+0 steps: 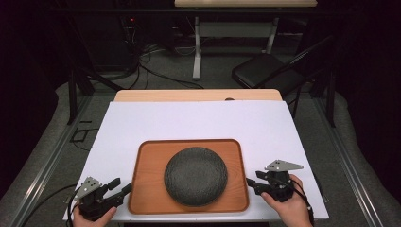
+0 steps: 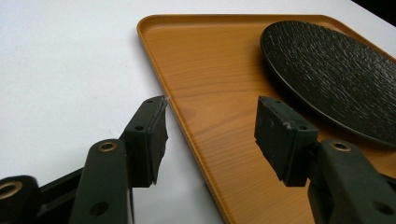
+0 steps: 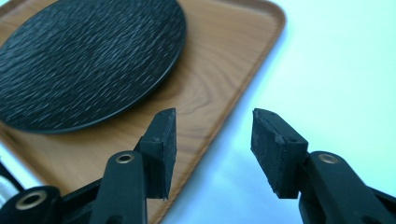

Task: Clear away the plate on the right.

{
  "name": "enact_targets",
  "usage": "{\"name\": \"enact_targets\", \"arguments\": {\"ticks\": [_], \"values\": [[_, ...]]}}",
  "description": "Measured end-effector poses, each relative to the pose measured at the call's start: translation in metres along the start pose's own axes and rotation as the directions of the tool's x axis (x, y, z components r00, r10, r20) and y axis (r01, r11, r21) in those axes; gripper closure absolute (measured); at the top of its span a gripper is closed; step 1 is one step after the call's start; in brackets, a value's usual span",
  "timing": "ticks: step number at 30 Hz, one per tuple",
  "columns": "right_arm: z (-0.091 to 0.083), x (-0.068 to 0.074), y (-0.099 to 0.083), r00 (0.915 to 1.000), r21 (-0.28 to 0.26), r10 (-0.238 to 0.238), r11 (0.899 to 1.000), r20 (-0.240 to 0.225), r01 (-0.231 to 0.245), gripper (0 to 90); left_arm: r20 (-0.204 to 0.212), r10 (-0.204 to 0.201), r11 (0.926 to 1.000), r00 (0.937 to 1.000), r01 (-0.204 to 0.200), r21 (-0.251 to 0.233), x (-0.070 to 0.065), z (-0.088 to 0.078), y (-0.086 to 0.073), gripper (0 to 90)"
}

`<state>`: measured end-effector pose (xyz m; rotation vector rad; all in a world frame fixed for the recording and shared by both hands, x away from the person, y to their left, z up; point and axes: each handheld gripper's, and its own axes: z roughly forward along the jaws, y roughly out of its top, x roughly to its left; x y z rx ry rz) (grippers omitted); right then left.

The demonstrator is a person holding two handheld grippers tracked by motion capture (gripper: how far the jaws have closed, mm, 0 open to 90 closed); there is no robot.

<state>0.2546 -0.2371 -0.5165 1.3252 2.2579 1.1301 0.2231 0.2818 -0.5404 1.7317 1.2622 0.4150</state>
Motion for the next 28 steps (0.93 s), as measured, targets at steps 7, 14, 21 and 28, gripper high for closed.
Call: {"name": "enact_targets", "arguments": {"ticks": [7, 14, 21, 28], "values": [[0.006, 0.008, -0.015, 0.9986, -0.043, -0.049, 0.998, -0.019, 0.048, 46.0, 0.003, 0.008, 1.0000, 1.0000, -0.008, -0.004, -0.001, -0.001, 0.000, 43.9], [0.008, 0.007, -0.019, 0.9982, -0.057, -0.050, 0.997, -0.032, 0.048, 45.6, 0.007, 0.004, 1.0000, 1.0000, -0.004, -0.003, 0.000, -0.001, 0.000, 43.9], [0.011, 0.002, -0.021, 0.9979, -0.043, -0.015, 0.999, -0.063, 0.012, 45.5, 0.022, 0.009, 0.9999, 0.9997, -0.009, 0.005, -0.001, 0.000, 0.000, 44.1], [0.010, -0.005, -0.018, 0.9887, -0.049, 0.076, 0.995, -0.130, -0.083, 41.8, 0.075, -0.032, 0.9995, 0.9967, 0.031, 0.009, -0.006, -0.001, 0.003, 42.6]]}}
